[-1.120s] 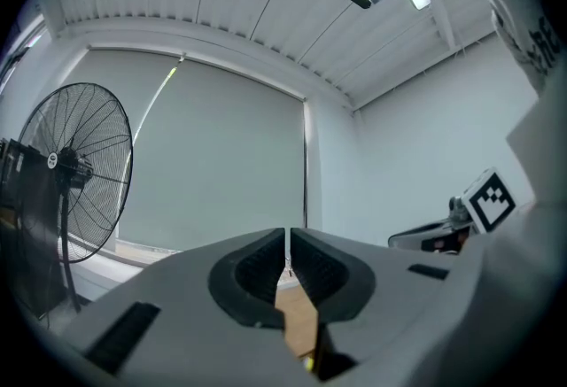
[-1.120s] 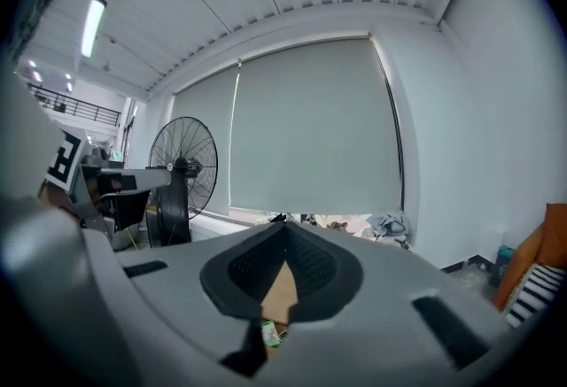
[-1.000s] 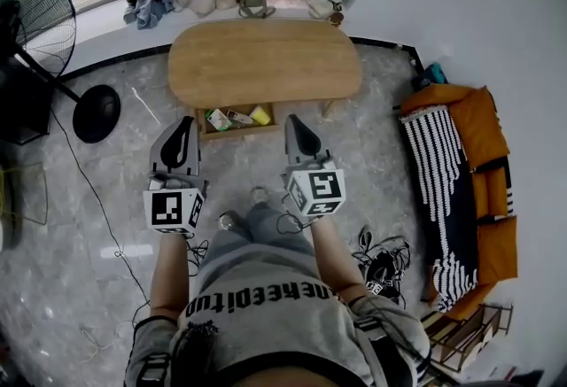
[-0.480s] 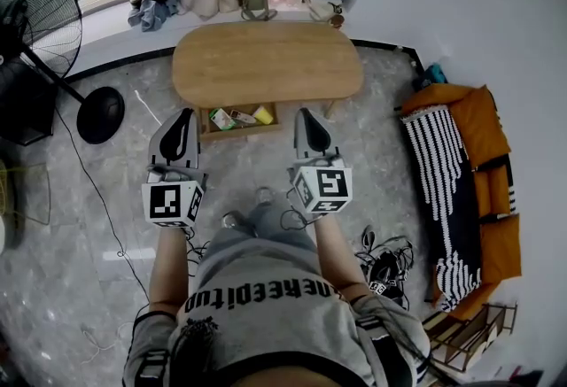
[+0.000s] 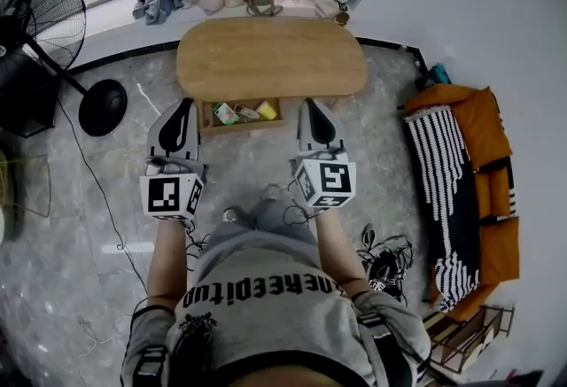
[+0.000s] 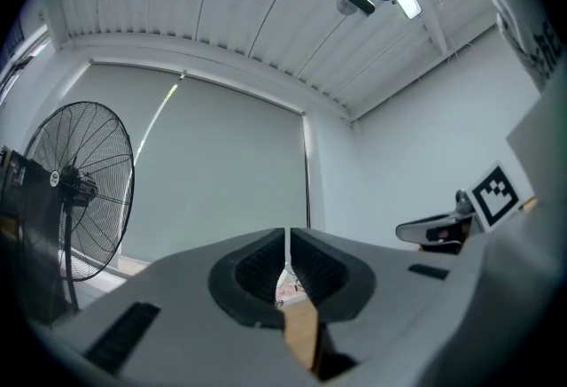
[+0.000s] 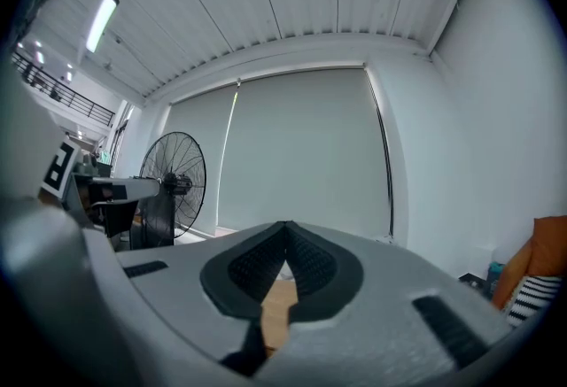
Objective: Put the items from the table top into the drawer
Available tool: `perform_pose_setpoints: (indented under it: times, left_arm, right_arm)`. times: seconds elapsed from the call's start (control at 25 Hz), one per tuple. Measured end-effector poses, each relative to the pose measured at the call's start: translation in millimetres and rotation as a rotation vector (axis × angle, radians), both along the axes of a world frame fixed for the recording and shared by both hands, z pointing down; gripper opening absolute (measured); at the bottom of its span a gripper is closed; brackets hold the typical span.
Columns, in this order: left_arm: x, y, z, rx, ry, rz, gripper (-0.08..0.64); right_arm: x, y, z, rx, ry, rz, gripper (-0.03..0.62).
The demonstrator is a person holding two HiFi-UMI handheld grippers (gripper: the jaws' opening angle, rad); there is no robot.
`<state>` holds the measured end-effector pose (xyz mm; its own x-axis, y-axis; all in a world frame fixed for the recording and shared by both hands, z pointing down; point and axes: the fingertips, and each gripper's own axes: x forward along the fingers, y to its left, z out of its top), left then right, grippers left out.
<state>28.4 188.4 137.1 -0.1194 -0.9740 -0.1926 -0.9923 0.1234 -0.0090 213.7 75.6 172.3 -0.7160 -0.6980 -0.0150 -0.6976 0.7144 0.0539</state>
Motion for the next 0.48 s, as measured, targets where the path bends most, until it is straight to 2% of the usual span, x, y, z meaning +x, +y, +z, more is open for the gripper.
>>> perform_pose_setpoints:
  times: [0.48]
  left_arm:
    - [-16, -7, 8, -0.009, 0.010, -0.016, 0.020]
  right_arm:
    - [-22, -11, 0, -0.002, -0.021, -0.018, 0.003]
